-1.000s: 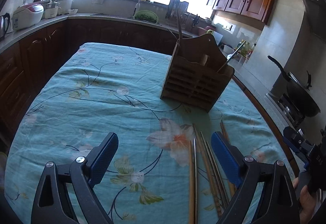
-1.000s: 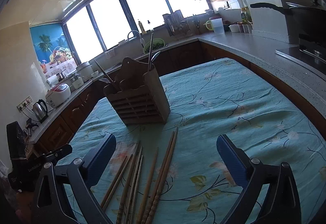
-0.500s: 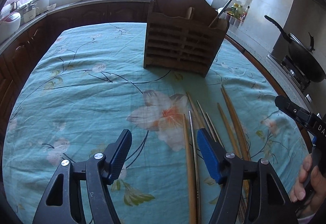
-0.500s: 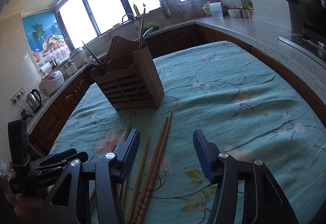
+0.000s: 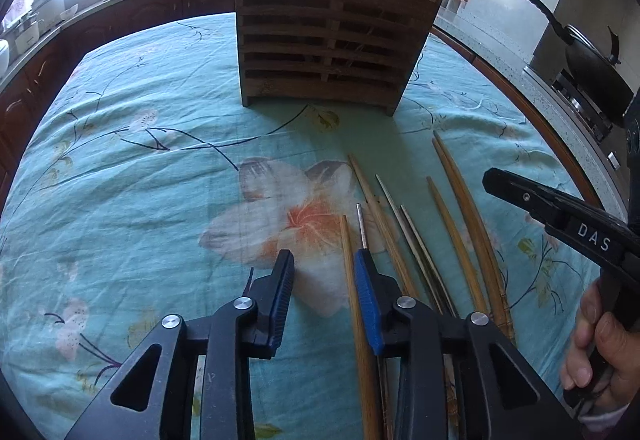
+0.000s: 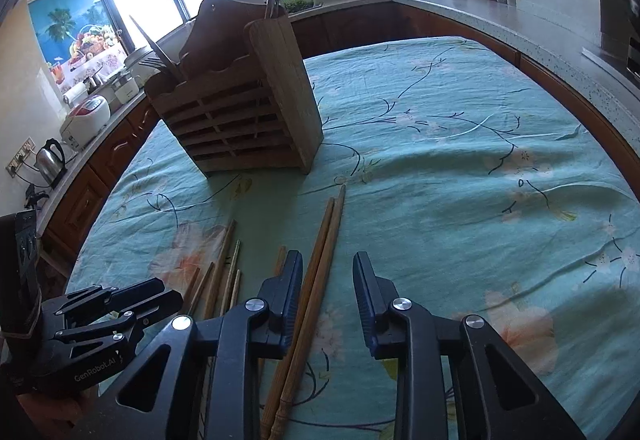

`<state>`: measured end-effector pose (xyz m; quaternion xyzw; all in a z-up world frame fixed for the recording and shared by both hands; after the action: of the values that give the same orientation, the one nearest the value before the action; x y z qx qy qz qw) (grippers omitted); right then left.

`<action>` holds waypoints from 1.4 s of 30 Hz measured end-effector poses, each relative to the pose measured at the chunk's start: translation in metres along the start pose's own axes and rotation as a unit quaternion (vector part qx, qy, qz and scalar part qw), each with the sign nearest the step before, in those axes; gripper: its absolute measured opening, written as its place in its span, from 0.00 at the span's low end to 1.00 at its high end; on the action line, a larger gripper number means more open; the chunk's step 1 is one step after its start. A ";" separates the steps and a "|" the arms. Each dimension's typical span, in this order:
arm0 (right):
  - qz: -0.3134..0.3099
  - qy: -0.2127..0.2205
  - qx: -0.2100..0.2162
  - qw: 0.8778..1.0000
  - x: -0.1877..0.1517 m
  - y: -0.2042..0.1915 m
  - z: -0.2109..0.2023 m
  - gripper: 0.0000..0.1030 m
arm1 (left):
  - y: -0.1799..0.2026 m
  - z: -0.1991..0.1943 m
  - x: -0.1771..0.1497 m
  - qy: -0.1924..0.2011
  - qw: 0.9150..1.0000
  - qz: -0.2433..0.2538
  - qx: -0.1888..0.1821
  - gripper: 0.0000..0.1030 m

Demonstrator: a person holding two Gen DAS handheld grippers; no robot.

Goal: Organize utensils
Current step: 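Grasp a wooden chopstick with the left tool while the right tool grasps another wooden chopstick, then lift the held wooden chopsticks with both tools and carry them over the holder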

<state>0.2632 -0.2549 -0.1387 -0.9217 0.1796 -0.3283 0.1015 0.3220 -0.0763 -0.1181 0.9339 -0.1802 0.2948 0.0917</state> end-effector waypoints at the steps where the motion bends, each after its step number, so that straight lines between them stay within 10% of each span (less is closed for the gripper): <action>1: -0.002 -0.005 -0.004 1.000 0.000 0.001 0.005 0.23 | 0.000 0.002 0.001 0.001 1.000 0.006 0.002 0.28; 24: -0.051 -0.014 -0.054 0.997 0.022 -0.008 0.050 0.06 | 0.000 0.011 0.011 0.006 0.999 0.033 0.001 0.03; 42: -0.013 0.106 0.062 0.992 0.062 -0.039 -0.092 0.05 | -0.038 -0.121 0.031 0.145 0.988 -0.041 -0.043 0.03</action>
<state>0.2590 -0.2498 -0.0211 -0.8761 0.1572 -0.4355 0.1344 0.2984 -0.0166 -0.0047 0.8830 -0.1388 0.4154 0.1688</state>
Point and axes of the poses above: each gripper's, at about its wrist camera, not at the fingertips, and z roughly the way its jaws point, y to its right, x to its top, the point moved 9 cm from there along z, roughly the way its jaws point, and after that the axes turned 11 degrees about z, right-handed, at the moved point
